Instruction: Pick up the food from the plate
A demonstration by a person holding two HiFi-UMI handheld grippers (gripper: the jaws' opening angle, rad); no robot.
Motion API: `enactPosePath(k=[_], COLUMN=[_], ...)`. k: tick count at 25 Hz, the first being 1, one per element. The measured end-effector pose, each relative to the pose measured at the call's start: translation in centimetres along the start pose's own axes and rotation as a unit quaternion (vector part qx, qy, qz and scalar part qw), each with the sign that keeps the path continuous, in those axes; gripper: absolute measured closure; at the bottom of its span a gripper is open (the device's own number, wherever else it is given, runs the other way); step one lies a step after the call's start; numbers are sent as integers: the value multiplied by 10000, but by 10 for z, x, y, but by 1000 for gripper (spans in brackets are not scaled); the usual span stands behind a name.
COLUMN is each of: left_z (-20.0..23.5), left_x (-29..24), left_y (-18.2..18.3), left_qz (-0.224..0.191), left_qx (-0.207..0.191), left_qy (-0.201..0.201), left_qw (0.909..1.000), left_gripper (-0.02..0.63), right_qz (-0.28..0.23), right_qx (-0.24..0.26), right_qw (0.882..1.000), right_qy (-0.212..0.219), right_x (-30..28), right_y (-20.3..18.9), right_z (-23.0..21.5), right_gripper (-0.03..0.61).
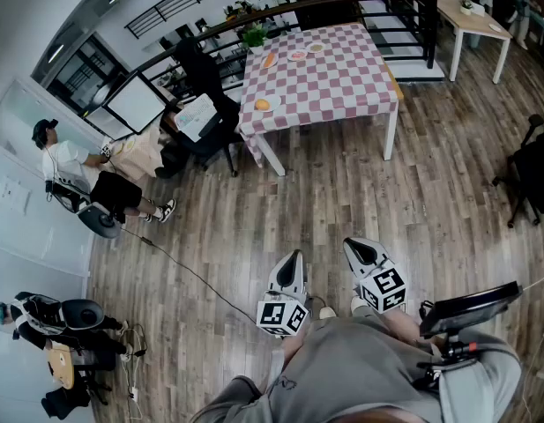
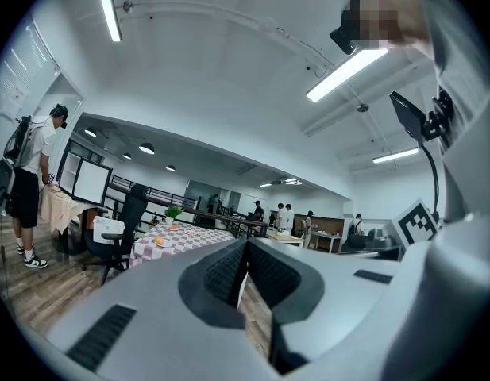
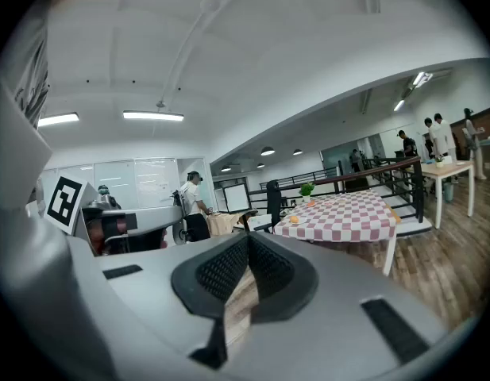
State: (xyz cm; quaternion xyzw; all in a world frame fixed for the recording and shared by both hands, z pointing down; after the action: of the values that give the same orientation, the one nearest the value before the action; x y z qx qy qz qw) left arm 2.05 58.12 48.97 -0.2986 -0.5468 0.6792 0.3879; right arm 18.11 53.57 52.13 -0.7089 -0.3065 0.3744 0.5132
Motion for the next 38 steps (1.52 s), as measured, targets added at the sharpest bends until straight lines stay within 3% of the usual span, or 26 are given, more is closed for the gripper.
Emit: enactPosePath(k=[9, 20, 29, 33, 38], left_z=[-12, -14, -13, 6, 40], left_x=[4, -11, -36, -52, -77], left_y=[-11, -14, -16, -9, -2], left_qz=[61, 163, 350, 300, 195], left_qx=[32, -6, -553, -799, -833], left_qy=[391, 402, 165, 187, 186], left_qw=[9992, 9991, 9977, 9962, 9962], left_gripper=[603, 603, 603, 603, 603], right_qz=[-135, -101, 163, 197, 230], right_qx=[80, -131, -85, -35, -2], right_qw=[9998, 9999, 9998, 9997, 9994], right_qy=[96, -33, -96, -130, -267], right_x=[11, 4, -19, -42, -81], right_y=[4, -1, -14, -11, -3], right_z=[-22, -46, -57, -64, -74], right_gripper=[563, 562, 561, 561, 561])
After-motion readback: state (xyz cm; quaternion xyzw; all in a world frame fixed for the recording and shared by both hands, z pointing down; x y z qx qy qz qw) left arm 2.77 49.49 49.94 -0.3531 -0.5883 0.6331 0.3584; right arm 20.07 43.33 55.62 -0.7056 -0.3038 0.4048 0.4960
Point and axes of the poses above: the fingertips, and each gripper's own axes: x backward along the fingers, z to its left, y out of its top, the point moved 4 cm from there along x, backward along the fingers, and after that the axes turned 14 degrees about -y, right-handed, at the moved point
